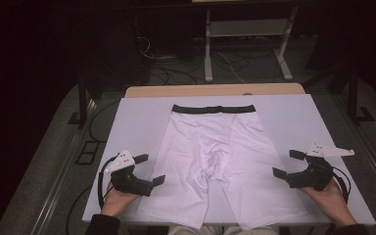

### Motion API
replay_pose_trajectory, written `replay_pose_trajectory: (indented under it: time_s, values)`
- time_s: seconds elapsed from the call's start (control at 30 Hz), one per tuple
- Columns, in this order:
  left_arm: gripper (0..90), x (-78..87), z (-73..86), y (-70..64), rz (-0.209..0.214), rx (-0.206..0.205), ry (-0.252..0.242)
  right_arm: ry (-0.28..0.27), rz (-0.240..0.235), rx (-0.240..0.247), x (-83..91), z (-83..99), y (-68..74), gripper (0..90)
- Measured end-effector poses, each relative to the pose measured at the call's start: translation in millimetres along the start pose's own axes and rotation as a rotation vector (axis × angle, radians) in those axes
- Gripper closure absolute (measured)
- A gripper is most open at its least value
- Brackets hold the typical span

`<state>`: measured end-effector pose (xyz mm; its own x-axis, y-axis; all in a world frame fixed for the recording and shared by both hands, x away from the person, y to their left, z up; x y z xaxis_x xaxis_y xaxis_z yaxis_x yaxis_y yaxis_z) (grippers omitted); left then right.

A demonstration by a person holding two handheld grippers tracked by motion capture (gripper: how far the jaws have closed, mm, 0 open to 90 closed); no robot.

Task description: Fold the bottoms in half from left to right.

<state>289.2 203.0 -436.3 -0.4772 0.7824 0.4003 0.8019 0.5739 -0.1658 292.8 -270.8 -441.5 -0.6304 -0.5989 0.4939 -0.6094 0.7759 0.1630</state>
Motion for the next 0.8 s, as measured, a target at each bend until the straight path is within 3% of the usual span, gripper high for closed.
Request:
replay_pose_trajectory:
  time_s: [0.8]
  values:
    - [0.0,-0.5,-0.4,-1.9,0.025,0.015,-0.015,-0.011,-0.023,0.05,-8.6,-33.5,8.7,0.0]
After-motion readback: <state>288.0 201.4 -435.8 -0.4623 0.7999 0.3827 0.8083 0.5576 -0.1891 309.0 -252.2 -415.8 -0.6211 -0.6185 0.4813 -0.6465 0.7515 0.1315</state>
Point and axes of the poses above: each handheld gripper's, and its own axes: x roughly backward along the jaws, z roughly out of its underside, y roughly to its left, the point moved 4 cm from there along -x, roughly forward along the jaws, and after that the axes turned 3 degrees about z, right-handed, at the moved point
